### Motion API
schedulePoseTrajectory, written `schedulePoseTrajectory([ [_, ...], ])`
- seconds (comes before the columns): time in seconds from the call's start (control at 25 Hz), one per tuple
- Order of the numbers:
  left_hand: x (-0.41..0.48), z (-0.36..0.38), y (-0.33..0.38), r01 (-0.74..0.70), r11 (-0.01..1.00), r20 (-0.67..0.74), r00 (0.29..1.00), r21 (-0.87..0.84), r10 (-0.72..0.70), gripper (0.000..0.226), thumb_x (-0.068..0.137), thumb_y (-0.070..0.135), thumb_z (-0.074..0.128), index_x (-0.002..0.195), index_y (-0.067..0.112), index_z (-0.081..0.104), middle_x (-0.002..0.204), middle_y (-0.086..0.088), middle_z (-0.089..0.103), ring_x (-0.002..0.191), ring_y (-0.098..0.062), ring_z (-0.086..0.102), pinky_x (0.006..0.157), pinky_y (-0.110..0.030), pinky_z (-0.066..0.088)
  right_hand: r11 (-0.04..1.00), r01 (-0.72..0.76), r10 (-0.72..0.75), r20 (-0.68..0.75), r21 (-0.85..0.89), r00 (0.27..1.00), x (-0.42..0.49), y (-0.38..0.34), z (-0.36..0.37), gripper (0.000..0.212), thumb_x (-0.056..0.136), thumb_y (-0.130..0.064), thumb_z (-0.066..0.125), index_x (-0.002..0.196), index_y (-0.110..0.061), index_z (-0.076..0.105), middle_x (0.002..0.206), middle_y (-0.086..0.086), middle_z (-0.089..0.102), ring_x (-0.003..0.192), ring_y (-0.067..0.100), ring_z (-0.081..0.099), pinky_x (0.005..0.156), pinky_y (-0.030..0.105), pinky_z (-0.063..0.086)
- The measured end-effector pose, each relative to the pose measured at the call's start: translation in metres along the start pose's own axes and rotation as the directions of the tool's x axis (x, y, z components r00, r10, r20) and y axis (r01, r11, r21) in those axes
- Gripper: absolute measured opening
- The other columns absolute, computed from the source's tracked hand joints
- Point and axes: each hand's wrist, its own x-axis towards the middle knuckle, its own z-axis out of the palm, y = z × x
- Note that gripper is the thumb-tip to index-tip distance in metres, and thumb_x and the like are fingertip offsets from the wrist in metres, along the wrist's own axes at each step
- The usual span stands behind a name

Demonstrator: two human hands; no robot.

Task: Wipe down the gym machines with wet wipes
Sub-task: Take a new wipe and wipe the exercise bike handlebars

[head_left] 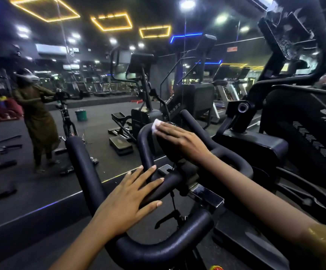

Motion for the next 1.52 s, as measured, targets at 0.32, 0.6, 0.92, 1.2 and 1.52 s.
schedulePoseTrajectory([
  [0.32, 0.0, -0.003, 0.001, 0.013, 0.994, -0.034, 0.999, -0.109, -0.017, 0.084, 0.076, 0.084, -0.009, 0.146, 0.045, 0.017, 0.156, 0.018, -0.005, 0.145, -0.009, -0.006, 0.113, -0.034, -0.012, 0.844, -0.455, 0.512, -0.175, 0.283, 0.841, -0.037, -0.017, 0.011, 0.07, 0.063, 0.012, 0.06, 0.129, -0.01, 0.055, 0.134, 0.01, 0.052, 0.122, 0.021, 0.051, 0.103, 0.017, 0.032],
  [0.6, 0.0, -0.008, 0.005, 0.024, 0.993, -0.008, 1.0, -0.12, -0.025, 0.09, 0.069, 0.085, -0.015, 0.146, 0.047, 0.014, 0.155, 0.02, -0.011, 0.143, -0.006, -0.01, 0.109, -0.029, -0.018, 0.876, -0.359, 0.393, -0.048, 0.322, 0.918, -0.077, -0.054, 0.001, 0.058, 0.067, -0.002, 0.065, 0.123, -0.015, 0.061, 0.132, 0.002, 0.054, 0.122, 0.002, 0.045, 0.104, 0.012, 0.033],
  [0.92, 0.0, -0.009, 0.004, 0.033, 0.995, 0.034, 0.999, -0.093, -0.03, 0.088, 0.066, 0.083, -0.022, 0.144, 0.05, 0.001, 0.153, 0.021, -0.022, 0.143, -0.007, -0.017, 0.112, -0.026, -0.017, 0.938, -0.285, 0.318, -0.161, 0.198, 0.934, -0.005, -0.023, -0.015, 0.044, 0.081, -0.014, 0.052, 0.124, -0.01, 0.06, 0.13, 0.008, 0.056, 0.12, 0.017, 0.053, 0.104, 0.018, 0.033],
  [1.2, 0.0, -0.007, 0.006, -0.006, 0.999, -0.007, 1.0, -0.053, 0.006, 0.087, 0.075, 0.081, -0.014, 0.147, 0.043, 0.018, 0.156, 0.015, -0.006, 0.145, -0.014, -0.003, 0.111, -0.034, -0.012, 0.937, -0.244, 0.269, -0.072, 0.248, 0.96, -0.083, -0.041, 0.001, 0.046, 0.083, -0.01, 0.06, 0.128, -0.014, 0.057, 0.139, 0.001, 0.048, 0.13, 0.009, 0.042, 0.109, 0.025, 0.032],
  [1.52, 0.001, -0.009, 0.005, 0.027, 0.998, 0.013, 1.0, -0.058, -0.026, 0.089, 0.068, 0.083, -0.022, 0.145, 0.048, 0.004, 0.154, 0.019, -0.017, 0.143, -0.009, -0.015, 0.11, -0.028, -0.017, 0.989, -0.126, 0.13, -0.053, 0.078, 0.99, -0.016, -0.017, -0.01, 0.045, 0.086, -0.02, 0.046, 0.129, -0.009, 0.055, 0.137, 0.007, 0.05, 0.128, 0.017, 0.045, 0.108, 0.024, 0.032],
])
